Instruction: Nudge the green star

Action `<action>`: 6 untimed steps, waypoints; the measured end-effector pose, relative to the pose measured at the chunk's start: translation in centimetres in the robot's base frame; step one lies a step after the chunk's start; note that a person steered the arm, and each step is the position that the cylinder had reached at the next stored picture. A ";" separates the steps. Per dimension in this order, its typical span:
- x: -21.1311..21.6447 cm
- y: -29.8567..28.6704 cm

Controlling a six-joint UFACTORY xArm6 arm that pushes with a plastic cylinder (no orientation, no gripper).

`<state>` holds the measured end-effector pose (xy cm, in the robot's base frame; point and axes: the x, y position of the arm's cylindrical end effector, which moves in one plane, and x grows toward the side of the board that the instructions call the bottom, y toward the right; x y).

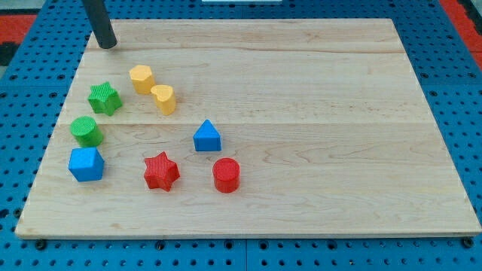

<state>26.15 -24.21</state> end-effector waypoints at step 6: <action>10.2 -0.7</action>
